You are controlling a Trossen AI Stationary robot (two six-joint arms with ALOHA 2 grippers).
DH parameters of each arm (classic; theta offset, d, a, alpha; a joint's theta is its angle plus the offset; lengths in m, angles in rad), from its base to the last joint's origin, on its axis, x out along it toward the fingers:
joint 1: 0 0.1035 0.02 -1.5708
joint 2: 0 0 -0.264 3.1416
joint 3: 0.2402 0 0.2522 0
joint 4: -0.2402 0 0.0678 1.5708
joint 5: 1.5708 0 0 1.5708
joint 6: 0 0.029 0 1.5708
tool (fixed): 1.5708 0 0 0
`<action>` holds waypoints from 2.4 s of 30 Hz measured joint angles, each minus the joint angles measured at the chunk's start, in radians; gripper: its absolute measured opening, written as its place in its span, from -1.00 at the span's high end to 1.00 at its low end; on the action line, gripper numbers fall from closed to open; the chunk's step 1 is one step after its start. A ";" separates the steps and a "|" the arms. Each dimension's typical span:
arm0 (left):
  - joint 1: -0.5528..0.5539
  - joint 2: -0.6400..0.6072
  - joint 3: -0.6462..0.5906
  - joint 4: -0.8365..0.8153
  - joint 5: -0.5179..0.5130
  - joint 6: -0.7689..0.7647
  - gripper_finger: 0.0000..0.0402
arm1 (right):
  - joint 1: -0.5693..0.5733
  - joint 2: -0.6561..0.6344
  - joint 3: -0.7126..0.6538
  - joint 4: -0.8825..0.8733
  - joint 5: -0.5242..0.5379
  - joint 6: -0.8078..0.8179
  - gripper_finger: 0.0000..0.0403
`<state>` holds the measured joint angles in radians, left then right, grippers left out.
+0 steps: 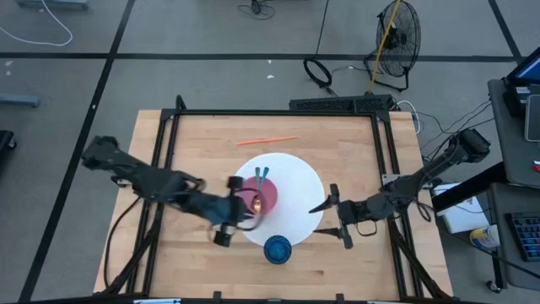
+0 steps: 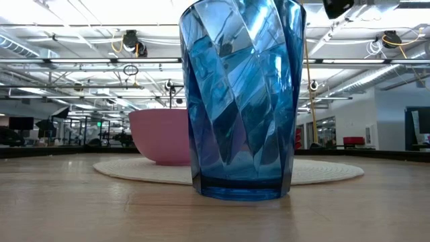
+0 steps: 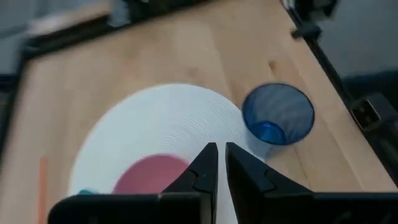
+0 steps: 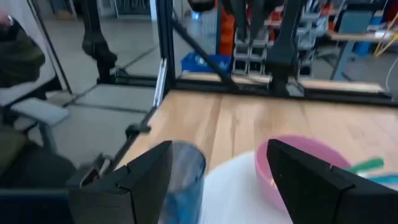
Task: Pick & Place Utensil
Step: Put the blue glass on the white placemat to the right of the pink bowl
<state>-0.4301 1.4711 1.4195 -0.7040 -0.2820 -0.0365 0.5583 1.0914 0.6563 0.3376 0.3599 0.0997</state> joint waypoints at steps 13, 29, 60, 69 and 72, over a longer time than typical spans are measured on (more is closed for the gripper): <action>-0.308 -0.416 -0.474 0.267 -0.469 -0.216 0.81 | -0.106 0.231 0.251 -0.178 -0.129 0.069 -0.27; -0.411 -0.552 -0.764 0.321 -0.642 -0.388 0.81 | -0.183 0.653 0.766 -0.782 -0.315 0.401 -0.27; -0.463 -0.568 -0.800 0.316 -0.745 -0.447 0.81 | -0.185 0.726 0.766 -0.827 -0.333 0.474 0.61; -0.463 -0.568 -0.800 0.312 -0.749 -0.464 0.81 | -0.185 0.726 0.766 -0.829 -0.327 0.436 0.95; -0.463 -0.568 -0.800 0.312 -0.750 -0.465 0.81 | -0.185 0.721 0.766 -0.833 -0.330 0.419 0.97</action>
<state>-0.8928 0.9028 0.6195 -0.3917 -1.0317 -0.5011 0.3729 1.8124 1.4227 -0.4951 0.0303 0.5186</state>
